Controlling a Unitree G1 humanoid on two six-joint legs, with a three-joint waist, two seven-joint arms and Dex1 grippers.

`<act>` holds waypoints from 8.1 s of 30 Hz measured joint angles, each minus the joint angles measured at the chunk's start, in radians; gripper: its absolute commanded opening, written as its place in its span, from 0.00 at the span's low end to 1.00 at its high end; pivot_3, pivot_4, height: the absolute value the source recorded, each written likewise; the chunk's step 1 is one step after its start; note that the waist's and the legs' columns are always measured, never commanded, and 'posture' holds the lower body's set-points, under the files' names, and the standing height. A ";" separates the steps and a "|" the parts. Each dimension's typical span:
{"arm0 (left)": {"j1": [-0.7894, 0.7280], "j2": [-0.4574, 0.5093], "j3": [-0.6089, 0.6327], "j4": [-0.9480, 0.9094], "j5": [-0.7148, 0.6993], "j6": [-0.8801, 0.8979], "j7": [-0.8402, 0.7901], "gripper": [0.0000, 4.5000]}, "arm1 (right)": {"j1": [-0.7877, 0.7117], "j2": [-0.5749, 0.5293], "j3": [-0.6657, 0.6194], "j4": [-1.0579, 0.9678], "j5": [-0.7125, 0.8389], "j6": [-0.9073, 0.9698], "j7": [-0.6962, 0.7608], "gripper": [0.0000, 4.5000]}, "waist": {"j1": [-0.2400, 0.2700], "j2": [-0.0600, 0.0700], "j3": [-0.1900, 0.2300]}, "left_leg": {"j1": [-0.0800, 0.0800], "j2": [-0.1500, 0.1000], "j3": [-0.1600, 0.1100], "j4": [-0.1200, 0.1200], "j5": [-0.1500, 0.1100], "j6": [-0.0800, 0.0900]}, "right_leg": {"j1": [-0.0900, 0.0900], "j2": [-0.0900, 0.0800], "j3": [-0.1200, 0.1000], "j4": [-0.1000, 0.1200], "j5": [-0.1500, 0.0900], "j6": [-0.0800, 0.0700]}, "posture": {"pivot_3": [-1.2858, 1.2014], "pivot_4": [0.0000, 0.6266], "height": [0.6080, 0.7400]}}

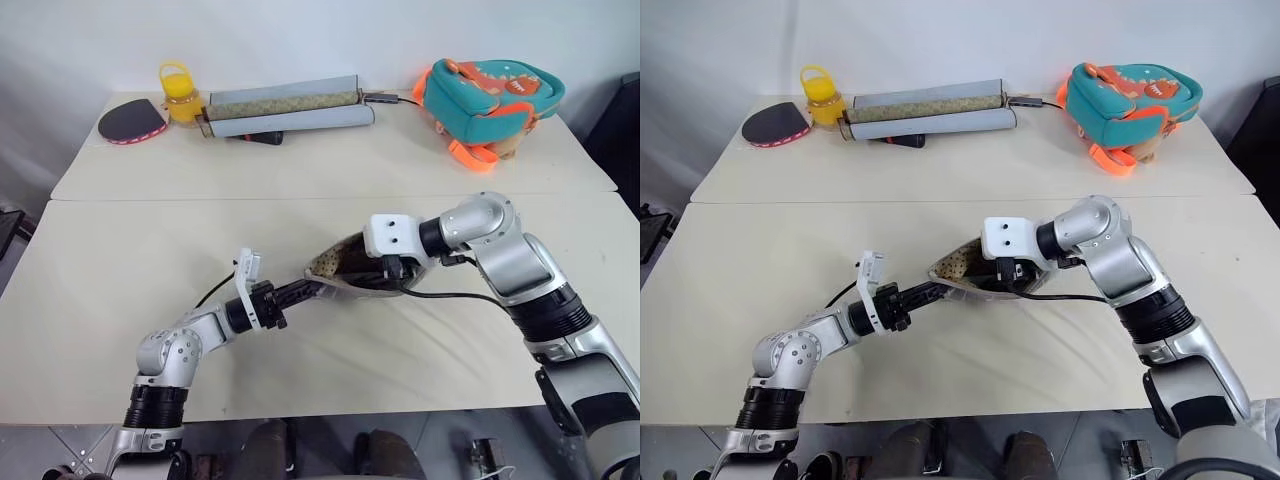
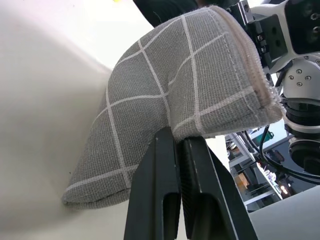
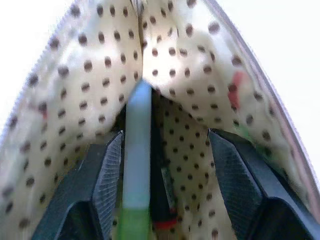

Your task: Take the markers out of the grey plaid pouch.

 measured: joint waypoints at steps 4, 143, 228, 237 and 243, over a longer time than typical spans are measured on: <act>0.003 -0.002 0.000 -0.001 0.000 0.000 0.001 0.00 | 0.011 -0.001 0.017 0.000 0.000 -0.007 0.002 0.36 | 0.000 0.000 0.000 | 0.000 0.000 0.000 0.000 0.000 0.000 | 0.000 0.000 0.000 0.000 0.000 0.000 | 0.52 0.24 1.00; -0.082 -0.006 0.006 0.069 0.037 -0.007 -0.066 0.00 | -0.015 0.026 0.088 0.044 -0.109 -0.111 -0.056 0.12 | 0.003 0.002 0.003 | -0.001 -0.001 -0.001 0.000 0.001 0.000 | -0.001 -0.001 0.000 0.003 0.000 0.001 | 0.52 0.24 1.00; -0.071 0.034 -0.098 0.003 0.335 -0.526 -0.104 0.00 | 0.009 -0.095 -0.076 -0.113 0.123 0.170 -0.033 0.12 | 0.002 0.002 0.003 | -0.001 -0.001 0.000 0.000 0.001 0.000 | -0.001 0.000 -0.003 0.001 0.000 0.001 | 0.52 0.24 1.00; -0.066 -0.010 -0.081 0.002 0.332 -0.508 -0.060 0.00 | 0.039 -0.056 -0.058 -0.138 0.124 0.206 -0.090 0.12 | 0.003 0.002 0.003 | -0.001 -0.001 0.000 0.000 0.001 0.001 | -0.001 0.000 -0.003 0.002 0.000 0.001 | 0.52 0.24 1.00; -0.066 -0.036 -0.054 -0.010 0.286 -0.450 -0.042 0.00 | 0.071 -0.070 0.020 -0.137 0.028 0.099 -0.105 0.12 | 0.003 0.002 0.003 | -0.001 -0.001 0.000 0.000 0.001 0.001 | -0.001 0.000 -0.003 0.002 0.000 0.001 | 0.52 0.24 1.00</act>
